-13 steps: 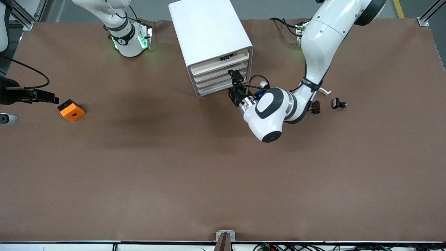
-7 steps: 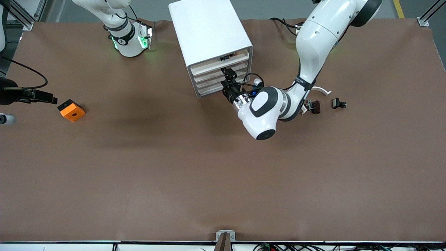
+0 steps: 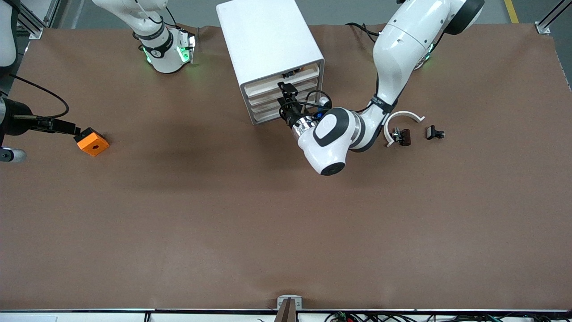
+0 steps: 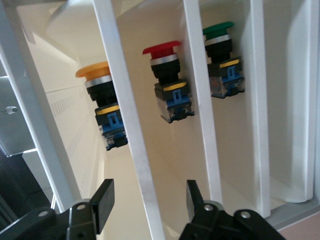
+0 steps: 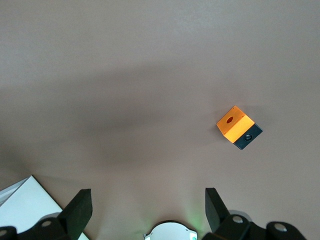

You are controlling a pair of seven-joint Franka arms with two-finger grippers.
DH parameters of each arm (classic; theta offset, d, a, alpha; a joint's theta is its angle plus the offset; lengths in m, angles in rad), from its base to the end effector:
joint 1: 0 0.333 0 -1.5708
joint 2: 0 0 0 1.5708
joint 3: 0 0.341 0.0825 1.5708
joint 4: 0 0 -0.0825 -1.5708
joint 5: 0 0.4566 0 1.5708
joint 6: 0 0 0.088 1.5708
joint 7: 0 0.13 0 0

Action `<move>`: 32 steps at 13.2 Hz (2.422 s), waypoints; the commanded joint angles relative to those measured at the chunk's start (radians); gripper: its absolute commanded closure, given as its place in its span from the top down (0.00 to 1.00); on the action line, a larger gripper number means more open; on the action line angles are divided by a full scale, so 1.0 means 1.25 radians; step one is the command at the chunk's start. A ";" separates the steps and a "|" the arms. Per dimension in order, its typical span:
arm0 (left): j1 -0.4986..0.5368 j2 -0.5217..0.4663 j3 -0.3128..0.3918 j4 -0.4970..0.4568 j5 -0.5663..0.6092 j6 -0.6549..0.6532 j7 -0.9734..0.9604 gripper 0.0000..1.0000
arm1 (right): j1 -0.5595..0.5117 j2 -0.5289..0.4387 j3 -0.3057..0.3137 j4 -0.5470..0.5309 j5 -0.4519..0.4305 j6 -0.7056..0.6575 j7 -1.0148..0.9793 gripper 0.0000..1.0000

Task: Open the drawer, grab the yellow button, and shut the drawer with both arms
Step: 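Pull the drawer open with the left gripper while the right gripper approaches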

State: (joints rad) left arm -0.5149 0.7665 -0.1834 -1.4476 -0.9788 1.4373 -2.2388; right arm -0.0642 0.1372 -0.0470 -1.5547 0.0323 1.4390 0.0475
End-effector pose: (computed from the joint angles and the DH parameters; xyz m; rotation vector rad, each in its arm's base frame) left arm 0.4959 -0.5390 0.2306 -1.3020 -1.6959 1.4689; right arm 0.6409 -0.0654 0.5385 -3.0734 0.2447 0.3902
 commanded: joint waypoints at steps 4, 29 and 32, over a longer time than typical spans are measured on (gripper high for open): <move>-0.031 0.022 0.004 0.018 -0.029 -0.006 -0.023 0.49 | 0.012 0.004 0.000 0.019 0.007 -0.015 0.027 1.00; -0.003 0.042 0.104 0.049 -0.024 0.048 -0.090 0.00 | 0.471 0.003 0.001 0.077 0.046 -0.015 1.021 1.00; 0.007 0.042 0.106 0.054 -0.024 0.071 -0.077 0.00 | 0.506 0.003 0.001 0.077 0.065 -0.014 1.101 1.00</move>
State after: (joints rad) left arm -0.5009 0.7933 -0.0779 -1.3969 -1.0200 1.4397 -2.3678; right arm 0.5416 0.1371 -0.0343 -1.4740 0.0972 1.4341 1.3678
